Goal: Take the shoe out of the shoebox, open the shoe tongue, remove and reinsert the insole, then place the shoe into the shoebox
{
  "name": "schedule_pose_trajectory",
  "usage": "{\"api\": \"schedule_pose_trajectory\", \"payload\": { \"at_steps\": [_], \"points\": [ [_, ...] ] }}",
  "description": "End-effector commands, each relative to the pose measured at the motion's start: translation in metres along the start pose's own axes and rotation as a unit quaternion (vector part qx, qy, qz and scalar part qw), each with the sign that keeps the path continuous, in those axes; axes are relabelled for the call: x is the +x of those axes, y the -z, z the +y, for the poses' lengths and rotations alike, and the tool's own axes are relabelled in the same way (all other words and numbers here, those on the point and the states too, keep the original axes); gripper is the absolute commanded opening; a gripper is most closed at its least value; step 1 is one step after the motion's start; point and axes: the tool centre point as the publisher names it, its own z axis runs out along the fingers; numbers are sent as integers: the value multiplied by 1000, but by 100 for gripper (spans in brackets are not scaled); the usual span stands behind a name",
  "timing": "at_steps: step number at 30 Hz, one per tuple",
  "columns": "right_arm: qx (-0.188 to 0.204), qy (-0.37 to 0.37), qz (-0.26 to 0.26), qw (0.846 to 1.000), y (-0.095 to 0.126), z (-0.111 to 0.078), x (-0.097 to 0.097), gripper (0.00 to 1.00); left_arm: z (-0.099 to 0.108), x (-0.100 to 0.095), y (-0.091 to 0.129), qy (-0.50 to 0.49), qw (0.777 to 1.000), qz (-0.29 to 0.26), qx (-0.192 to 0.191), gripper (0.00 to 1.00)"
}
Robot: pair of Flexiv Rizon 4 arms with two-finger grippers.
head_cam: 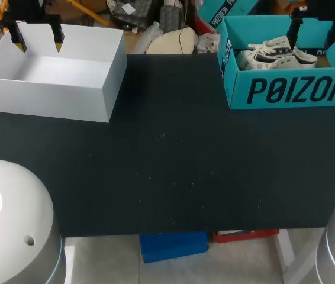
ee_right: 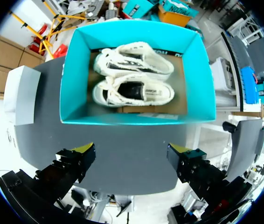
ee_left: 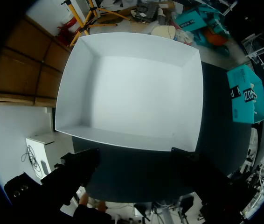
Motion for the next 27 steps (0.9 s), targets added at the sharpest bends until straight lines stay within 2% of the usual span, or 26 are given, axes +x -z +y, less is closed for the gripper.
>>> {"api": "schedule_pose_trajectory", "payload": {
  "at_steps": [1, 27],
  "points": [
    [0, 0, 0, 1000, 0, 1, 0, 100, 1, 0, 1, 1, 1000, -1, 0, 100],
    [0, 0, 0, 1000, 0, 1, 0, 100, 1, 0, 1, 1, 1000, -1, 0, 100]
  ]
}}
